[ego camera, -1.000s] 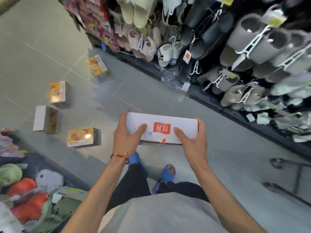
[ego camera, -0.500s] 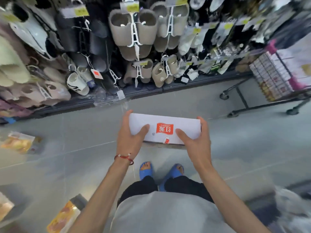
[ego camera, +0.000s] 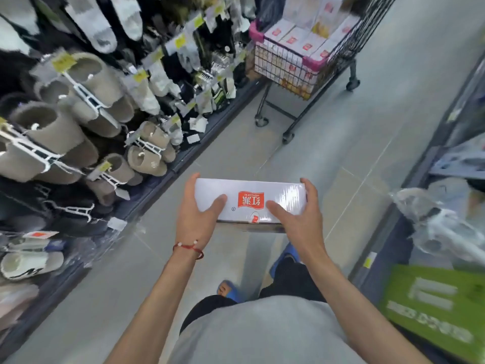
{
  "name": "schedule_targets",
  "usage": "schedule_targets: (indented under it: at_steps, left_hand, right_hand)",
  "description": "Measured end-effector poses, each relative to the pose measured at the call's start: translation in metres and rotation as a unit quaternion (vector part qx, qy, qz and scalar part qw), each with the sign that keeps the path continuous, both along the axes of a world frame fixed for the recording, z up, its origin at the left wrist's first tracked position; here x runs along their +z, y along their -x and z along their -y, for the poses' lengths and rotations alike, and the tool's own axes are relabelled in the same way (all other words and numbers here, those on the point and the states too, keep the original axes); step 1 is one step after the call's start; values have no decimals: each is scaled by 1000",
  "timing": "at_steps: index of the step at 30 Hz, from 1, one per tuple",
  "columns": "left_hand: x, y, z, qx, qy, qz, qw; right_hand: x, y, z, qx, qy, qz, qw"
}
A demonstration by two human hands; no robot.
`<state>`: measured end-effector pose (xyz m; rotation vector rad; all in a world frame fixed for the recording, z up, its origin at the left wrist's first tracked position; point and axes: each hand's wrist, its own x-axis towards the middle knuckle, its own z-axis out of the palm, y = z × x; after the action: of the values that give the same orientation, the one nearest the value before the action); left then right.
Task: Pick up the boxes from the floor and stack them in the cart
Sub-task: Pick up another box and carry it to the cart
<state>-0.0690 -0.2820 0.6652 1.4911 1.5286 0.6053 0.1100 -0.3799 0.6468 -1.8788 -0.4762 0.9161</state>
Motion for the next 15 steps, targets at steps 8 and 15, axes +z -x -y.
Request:
schedule_targets:
  at_steps: [8,15]
  left_hand:
    - [6,-187,-42,-64,0,6,998]
    - [10,-338,-84,-103,-5,14,995]
  right_hand:
    - [6,-173,-19,-50,-11,8,999]
    - [16,-311,-49,-87,1,21,996]
